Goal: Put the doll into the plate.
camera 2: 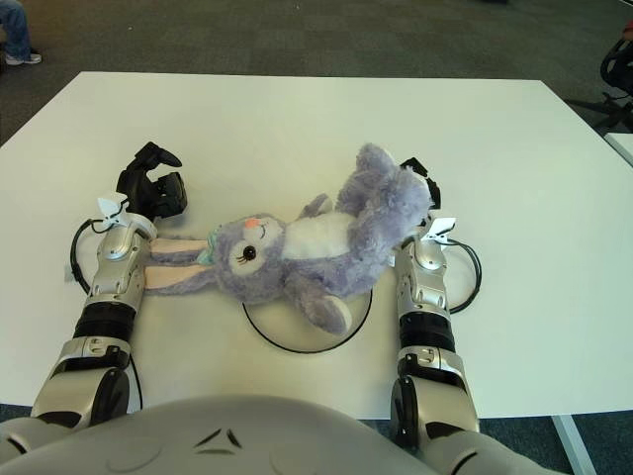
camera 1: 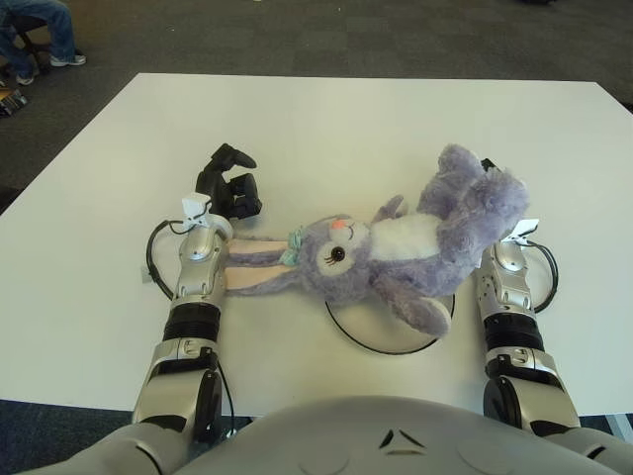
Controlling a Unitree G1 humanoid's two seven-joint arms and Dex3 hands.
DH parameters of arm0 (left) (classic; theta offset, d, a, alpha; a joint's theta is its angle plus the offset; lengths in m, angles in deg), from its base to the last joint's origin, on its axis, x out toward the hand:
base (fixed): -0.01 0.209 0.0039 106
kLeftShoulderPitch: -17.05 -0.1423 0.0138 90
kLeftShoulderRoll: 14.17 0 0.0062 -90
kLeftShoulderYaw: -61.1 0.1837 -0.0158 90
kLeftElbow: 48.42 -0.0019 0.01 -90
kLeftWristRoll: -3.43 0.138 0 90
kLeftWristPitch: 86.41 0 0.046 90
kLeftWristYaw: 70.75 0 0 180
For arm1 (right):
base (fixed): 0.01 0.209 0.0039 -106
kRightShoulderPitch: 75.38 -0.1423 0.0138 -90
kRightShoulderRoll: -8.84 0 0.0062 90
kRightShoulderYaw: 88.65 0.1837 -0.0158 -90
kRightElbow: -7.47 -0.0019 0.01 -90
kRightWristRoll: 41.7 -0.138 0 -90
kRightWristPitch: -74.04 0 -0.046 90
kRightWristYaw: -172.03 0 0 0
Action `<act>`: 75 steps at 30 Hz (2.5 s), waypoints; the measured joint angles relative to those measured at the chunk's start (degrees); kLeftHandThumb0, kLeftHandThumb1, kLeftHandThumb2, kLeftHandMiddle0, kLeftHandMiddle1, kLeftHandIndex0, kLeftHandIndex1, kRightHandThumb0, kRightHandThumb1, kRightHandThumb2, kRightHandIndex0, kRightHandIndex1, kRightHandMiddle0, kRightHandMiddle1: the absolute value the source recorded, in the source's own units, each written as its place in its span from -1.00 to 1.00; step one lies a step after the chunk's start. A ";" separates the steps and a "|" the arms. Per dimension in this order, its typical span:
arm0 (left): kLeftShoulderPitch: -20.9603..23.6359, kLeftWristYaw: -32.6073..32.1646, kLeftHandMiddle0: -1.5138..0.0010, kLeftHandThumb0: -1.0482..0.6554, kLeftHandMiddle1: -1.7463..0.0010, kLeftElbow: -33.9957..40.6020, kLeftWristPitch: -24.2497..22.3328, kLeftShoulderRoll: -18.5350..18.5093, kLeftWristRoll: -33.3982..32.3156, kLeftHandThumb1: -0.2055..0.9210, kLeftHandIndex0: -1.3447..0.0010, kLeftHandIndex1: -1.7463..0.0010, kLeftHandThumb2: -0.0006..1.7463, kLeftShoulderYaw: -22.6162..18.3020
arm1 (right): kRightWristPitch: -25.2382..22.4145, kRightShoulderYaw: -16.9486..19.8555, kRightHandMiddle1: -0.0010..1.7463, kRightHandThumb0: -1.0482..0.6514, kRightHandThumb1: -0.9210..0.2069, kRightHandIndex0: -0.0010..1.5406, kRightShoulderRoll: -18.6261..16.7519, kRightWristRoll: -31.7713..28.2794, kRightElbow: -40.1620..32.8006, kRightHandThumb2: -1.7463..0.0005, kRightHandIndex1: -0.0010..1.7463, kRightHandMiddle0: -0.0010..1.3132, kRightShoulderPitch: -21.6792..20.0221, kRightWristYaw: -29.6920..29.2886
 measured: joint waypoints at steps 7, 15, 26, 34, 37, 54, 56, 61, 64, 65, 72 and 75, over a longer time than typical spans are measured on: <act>-0.08 -0.76 -0.60 -0.31 -1.00 0.19 1.07 0.54 0.03 0.00 0.14 -1.00 0.44 -0.02 | -0.02 -0.19 1.00 -0.39 0.27 0.65 0.01 -0.01 -0.17 -0.67 1.00 0.08 0.09 0.16; -0.97 -1.34 -0.61 -0.31 -1.00 2.23 2.75 1.09 -0.28 0.01 0.15 -1.00 0.44 -0.36 | -0.02 -0.40 1.00 -0.39 0.27 0.66 0.01 -0.02 -0.68 -0.66 1.00 0.08 0.43 0.32; -2.61 -3.18 -0.58 -0.32 -1.00 5.86 3.23 2.22 -0.72 -0.05 0.11 -1.00 0.48 -0.73 | -0.02 -0.62 1.00 -0.38 0.25 0.68 0.02 -0.01 -1.60 -0.65 1.00 0.06 1.01 0.93; -3.46 -3.38 -0.55 -0.33 -1.00 7.87 2.95 3.27 -2.07 -0.09 0.08 -1.00 0.52 -1.17 | -0.01 -0.62 1.00 -0.38 0.24 0.68 0.07 0.00 -1.71 -0.64 1.00 0.06 1.13 0.99; -3.90 -3.55 -0.55 -0.33 -1.00 8.83 2.75 3.54 -2.28 -0.10 0.08 -1.00 0.52 -1.18 | -0.01 -0.62 1.00 -0.38 0.24 0.68 0.07 0.02 -1.73 -0.64 1.00 0.06 1.13 1.00; -5.55 -4.21 -0.56 -0.33 -1.00 12.11 2.30 4.65 -2.01 -0.10 0.08 -1.00 0.52 -1.02 | -0.01 -0.63 1.00 -0.37 0.22 0.68 0.07 0.18 -2.00 -0.63 1.00 0.04 1.29 0.71; -5.65 -4.22 -0.56 -0.33 -1.00 12.28 2.23 4.70 -1.90 -0.09 0.08 -1.00 0.52 -0.99 | -0.01 -0.63 1.00 -0.37 0.22 0.68 0.07 0.22 -2.07 -0.62 1.00 0.04 1.33 0.69; -6.03 -4.22 -0.57 -0.33 -1.00 13.00 2.02 4.91 -1.66 -0.10 0.08 -1.00 0.52 -0.93 | 0.00 -0.64 1.00 -0.37 0.21 0.69 0.06 0.30 -2.22 -0.61 1.00 0.03 1.40 0.68; -6.22 -4.21 -0.57 -0.34 -1.00 13.35 1.77 5.01 -1.69 -0.10 0.07 -1.00 0.52 -0.94 | 0.04 -0.67 1.00 -0.37 0.20 0.69 0.04 0.34 -2.43 -0.61 1.00 0.03 1.54 0.67; -6.25 -4.20 -0.57 -0.34 -1.00 13.42 1.68 5.03 -1.71 -0.10 0.07 -1.00 0.53 -0.94 | 0.06 -0.68 1.00 -0.37 0.20 0.69 0.03 0.34 -2.50 -0.61 1.00 0.03 1.57 0.67; -6.59 -3.99 -0.56 -0.34 -1.00 13.83 1.57 5.12 -2.10 -0.11 0.07 -1.00 0.53 -0.95 | 0.70 -0.82 1.00 -0.37 0.20 0.69 -0.05 0.34 -3.20 -0.61 1.00 0.03 1.98 0.68; -6.72 -3.91 -0.56 -0.34 -1.00 13.91 1.50 5.14 -2.22 -0.11 0.07 -1.00 0.53 -0.94 | 0.98 -0.92 1.00 -0.37 0.20 0.69 -0.09 0.34 -3.56 -0.61 1.00 0.03 2.16 0.68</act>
